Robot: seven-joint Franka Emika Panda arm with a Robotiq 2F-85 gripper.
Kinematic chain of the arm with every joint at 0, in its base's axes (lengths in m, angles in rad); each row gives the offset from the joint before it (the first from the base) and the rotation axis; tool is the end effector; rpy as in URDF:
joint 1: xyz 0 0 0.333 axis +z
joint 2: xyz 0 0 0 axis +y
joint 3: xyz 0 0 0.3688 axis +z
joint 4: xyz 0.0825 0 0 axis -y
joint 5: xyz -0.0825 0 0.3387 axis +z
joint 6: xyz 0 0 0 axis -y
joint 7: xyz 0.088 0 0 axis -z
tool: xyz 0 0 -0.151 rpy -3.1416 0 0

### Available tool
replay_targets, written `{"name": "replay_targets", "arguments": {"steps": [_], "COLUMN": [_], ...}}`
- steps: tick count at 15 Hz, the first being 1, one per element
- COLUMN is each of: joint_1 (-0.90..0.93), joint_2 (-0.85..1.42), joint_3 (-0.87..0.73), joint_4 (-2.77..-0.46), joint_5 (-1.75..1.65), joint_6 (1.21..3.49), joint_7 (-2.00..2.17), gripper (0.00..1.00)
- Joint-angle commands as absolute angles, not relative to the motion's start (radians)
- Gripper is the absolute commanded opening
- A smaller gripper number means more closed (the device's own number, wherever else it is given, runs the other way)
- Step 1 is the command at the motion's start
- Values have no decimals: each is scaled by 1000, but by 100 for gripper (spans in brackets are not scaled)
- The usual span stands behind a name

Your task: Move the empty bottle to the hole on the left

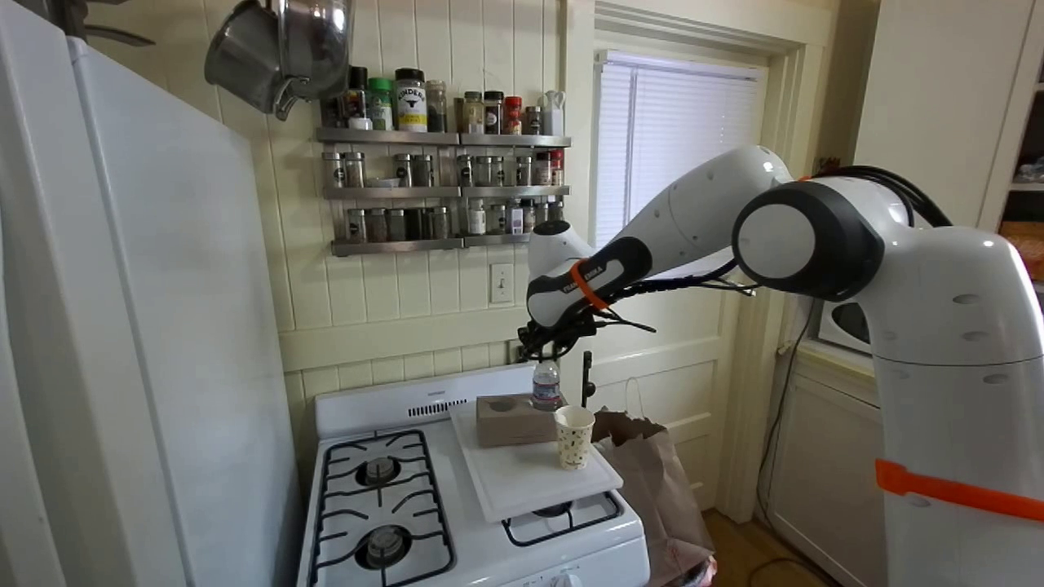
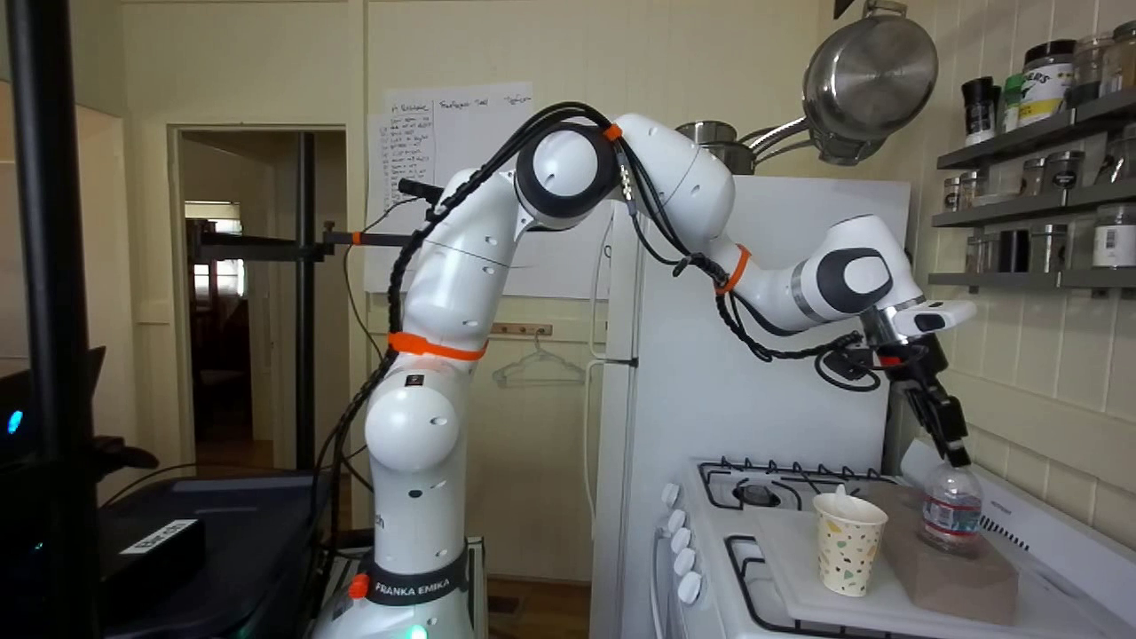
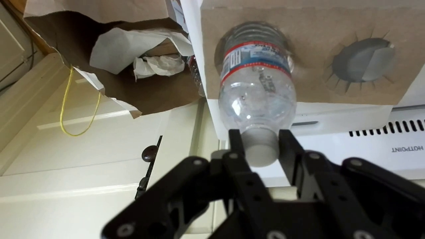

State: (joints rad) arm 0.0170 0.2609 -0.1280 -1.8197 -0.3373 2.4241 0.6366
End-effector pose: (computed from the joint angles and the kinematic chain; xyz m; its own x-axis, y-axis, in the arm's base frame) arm 0.6407 -0.0752 0.4654 0.7940 -0.4337 0.4261 -0.5117 -0.8552 0.0831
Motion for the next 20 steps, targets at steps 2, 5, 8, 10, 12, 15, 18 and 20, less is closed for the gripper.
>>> {"name": "replay_targets", "arguments": {"steps": [2, 5, 8, 10, 12, 15, 18, 20], "joint_1": [31, 38, 48, 54, 51, 41, 28, 34], "joint_2": [257, 248, 247, 249, 255, 247, 251, 256], "joint_3": [-135, -134, -134, -134, -133, -129, -116, -129], "joint_4": [-1795, -1777, -1756, -1746, -1736, -1755, -1741, -1740], "joint_5": [-334, -344, -358, -364, -346, -344, -270, -283], "joint_6": [2420, 2421, 2426, 2426, 2427, 2488, 2438, 2448], "joint_7": [640, 639, 642, 639, 646, 600, 542, 560], "gripper": [8, 8, 8, 8, 8, 8, 8, 8]}}
